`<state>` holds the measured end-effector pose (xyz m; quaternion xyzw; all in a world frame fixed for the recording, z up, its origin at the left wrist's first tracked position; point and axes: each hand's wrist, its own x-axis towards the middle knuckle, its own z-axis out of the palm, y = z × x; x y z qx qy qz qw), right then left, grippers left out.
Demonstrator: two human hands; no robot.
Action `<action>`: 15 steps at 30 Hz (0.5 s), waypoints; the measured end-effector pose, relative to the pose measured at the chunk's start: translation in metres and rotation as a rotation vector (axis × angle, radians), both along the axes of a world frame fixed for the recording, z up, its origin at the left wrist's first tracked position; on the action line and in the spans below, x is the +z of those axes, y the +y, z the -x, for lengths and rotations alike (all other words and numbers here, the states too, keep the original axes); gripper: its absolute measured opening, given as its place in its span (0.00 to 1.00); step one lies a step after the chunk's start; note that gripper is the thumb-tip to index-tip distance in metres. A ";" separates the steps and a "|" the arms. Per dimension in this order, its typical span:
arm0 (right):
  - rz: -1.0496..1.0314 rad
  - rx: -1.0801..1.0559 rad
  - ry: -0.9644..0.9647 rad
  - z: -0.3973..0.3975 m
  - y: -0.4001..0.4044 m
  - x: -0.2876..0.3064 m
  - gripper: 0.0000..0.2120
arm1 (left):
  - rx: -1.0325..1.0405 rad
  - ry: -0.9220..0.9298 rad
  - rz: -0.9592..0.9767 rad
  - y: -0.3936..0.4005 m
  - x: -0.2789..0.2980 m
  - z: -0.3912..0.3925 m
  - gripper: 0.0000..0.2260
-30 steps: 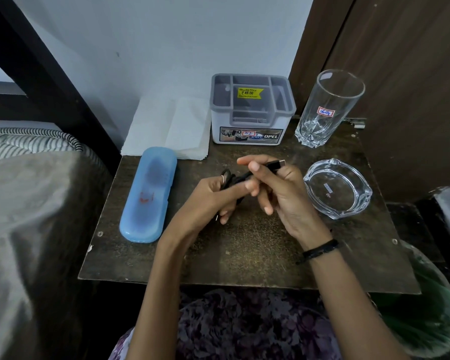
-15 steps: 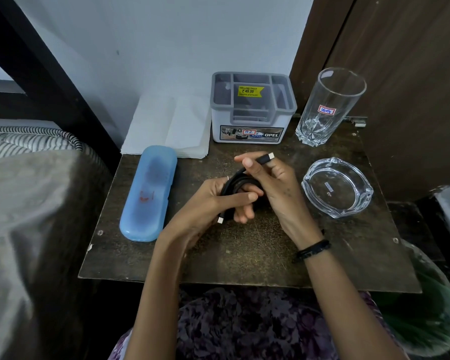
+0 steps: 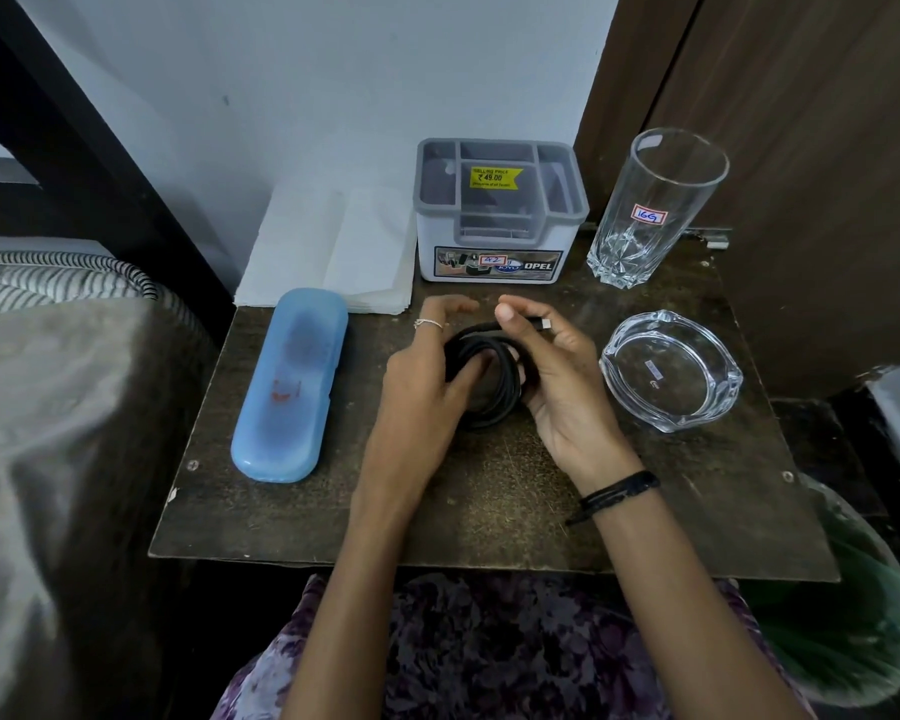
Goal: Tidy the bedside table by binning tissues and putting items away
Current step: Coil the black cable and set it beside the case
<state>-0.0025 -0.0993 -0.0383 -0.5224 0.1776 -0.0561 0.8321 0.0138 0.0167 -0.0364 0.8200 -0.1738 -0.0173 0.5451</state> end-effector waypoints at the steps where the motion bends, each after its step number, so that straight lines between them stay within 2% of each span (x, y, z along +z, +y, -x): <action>1: -0.075 -0.001 0.020 -0.001 0.000 0.001 0.03 | -0.001 -0.028 0.000 0.000 0.001 0.000 0.13; 4: -0.229 0.001 0.085 -0.001 0.003 0.003 0.03 | -0.001 -0.109 -0.031 -0.001 0.003 0.003 0.12; 7: -0.206 0.012 0.082 -0.001 0.004 0.001 0.04 | 0.065 -0.139 -0.061 -0.002 0.001 0.003 0.11; 8: -0.177 0.024 0.064 -0.001 0.004 0.001 0.07 | 0.094 -0.135 -0.076 -0.002 0.001 0.003 0.10; 11: 0.041 0.106 0.028 0.001 0.004 0.005 0.26 | 0.174 -0.144 -0.130 -0.002 -0.001 0.004 0.07; 12: 0.100 0.140 0.014 0.001 0.005 0.006 0.30 | 0.188 -0.159 -0.139 -0.002 -0.002 0.004 0.07; 15: 0.133 0.203 -0.071 0.003 0.009 0.007 0.32 | 0.205 -0.224 -0.165 -0.002 -0.004 0.005 0.10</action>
